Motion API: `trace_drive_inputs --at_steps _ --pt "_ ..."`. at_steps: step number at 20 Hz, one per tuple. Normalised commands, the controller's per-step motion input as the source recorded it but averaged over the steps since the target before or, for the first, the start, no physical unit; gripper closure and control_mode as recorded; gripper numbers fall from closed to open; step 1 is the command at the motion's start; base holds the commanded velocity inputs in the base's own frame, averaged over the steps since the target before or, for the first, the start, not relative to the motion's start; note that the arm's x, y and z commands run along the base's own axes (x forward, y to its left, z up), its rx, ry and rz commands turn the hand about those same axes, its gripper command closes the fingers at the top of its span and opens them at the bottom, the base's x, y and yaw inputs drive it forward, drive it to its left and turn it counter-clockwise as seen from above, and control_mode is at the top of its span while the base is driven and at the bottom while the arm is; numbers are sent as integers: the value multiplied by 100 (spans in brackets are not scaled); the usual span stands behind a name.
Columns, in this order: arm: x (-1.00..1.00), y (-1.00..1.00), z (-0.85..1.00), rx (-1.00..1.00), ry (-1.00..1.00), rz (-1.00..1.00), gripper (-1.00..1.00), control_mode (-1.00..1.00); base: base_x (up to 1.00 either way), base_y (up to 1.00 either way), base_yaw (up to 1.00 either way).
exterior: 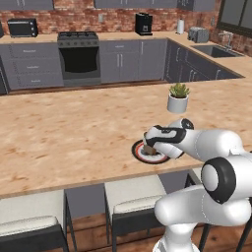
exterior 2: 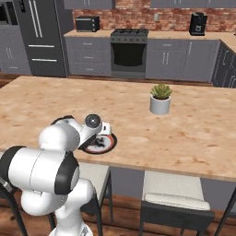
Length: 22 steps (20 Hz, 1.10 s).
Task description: Start the toaster. Once the lever pops up, take the bread to the plate on the dining counter.
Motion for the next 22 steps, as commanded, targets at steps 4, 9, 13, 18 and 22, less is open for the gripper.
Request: trace_drive_inputs --at_steps 4,9,13,18,22 --pt "0 0 0 0 0 0 -100 -100 0 0 0" --pt "-2 0 0 0 0 0 -100 -100 0 0 0" --pt "-5 0 0 0 0 0 -100 -100 0 0 0" --pt "0 0 3 0 -1 0 -100 -100 0 0 0" --pt "0 0 19 0 0 0 -100 -100 0 0 0"
